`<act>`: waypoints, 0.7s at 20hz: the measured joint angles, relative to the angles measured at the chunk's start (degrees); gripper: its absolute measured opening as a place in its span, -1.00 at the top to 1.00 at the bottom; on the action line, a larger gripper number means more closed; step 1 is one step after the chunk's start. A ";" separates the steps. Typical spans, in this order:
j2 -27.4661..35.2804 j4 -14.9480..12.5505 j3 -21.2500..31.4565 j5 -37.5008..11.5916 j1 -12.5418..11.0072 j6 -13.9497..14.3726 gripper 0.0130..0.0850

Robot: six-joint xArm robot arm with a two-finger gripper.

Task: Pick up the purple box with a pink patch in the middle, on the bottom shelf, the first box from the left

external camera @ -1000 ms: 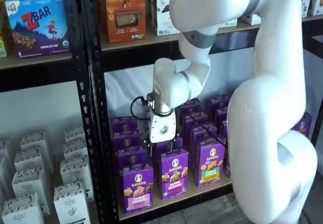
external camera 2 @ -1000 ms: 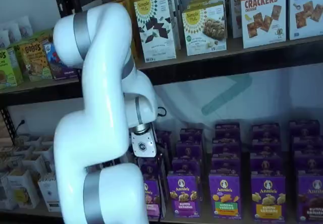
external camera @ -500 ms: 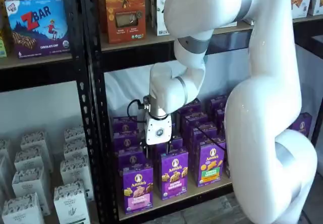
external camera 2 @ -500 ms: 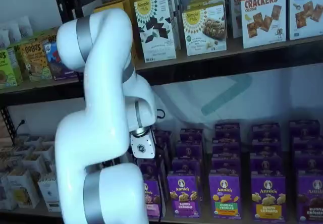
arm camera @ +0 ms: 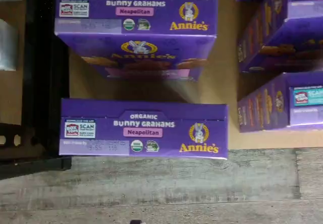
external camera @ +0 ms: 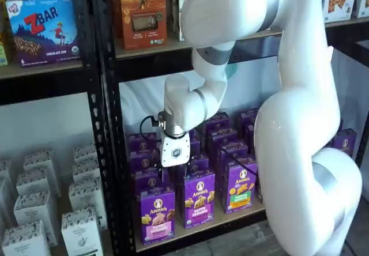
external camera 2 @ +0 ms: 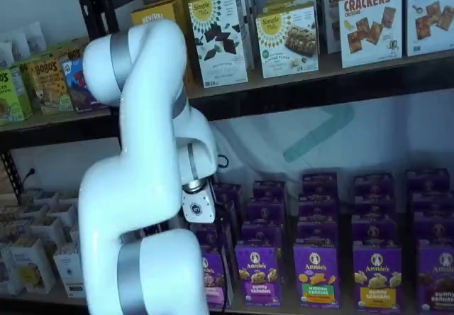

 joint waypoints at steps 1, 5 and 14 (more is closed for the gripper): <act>0.27 0.46 -0.33 0.12 0.16 -0.28 -1.00; 1.33 2.26 -1.45 0.42 0.58 -1.52 -1.00; 4.81 3.76 -3.59 -1.26 -0.30 -3.86 -1.00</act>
